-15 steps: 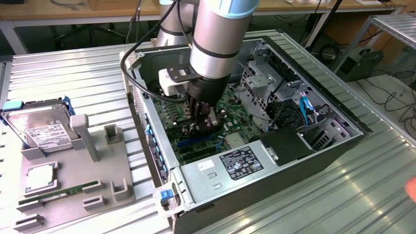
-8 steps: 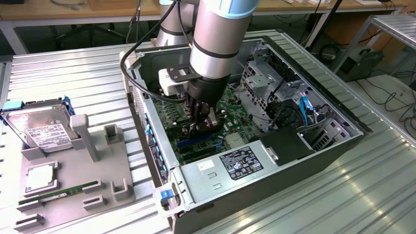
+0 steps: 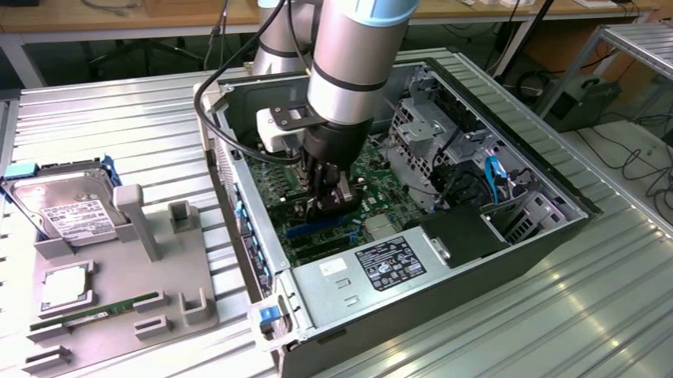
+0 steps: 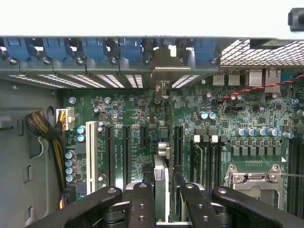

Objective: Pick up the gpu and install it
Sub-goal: 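Insert the gpu into the slot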

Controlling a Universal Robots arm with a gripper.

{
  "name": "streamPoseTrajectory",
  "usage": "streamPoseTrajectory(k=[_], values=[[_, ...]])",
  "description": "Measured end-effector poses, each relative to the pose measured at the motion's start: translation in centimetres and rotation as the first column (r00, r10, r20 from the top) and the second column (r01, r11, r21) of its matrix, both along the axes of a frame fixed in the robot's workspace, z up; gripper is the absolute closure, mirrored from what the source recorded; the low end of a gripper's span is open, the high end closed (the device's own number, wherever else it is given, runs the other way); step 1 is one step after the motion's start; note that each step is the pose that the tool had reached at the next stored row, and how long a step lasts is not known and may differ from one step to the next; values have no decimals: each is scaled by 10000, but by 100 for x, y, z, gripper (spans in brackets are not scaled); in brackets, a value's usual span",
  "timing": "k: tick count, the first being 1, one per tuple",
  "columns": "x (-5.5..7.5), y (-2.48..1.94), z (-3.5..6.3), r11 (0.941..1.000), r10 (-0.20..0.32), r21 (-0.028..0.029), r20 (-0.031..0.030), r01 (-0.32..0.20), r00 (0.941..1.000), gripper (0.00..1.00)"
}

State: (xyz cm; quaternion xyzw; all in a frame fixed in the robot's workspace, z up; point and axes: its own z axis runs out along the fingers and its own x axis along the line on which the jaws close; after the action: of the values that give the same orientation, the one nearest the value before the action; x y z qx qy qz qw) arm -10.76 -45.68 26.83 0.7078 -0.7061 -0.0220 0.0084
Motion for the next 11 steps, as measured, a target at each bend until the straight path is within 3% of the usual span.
streamPoseTrajectory(k=[11], values=[[1,0,21,10000,1,1,1,-1,10000,74]])
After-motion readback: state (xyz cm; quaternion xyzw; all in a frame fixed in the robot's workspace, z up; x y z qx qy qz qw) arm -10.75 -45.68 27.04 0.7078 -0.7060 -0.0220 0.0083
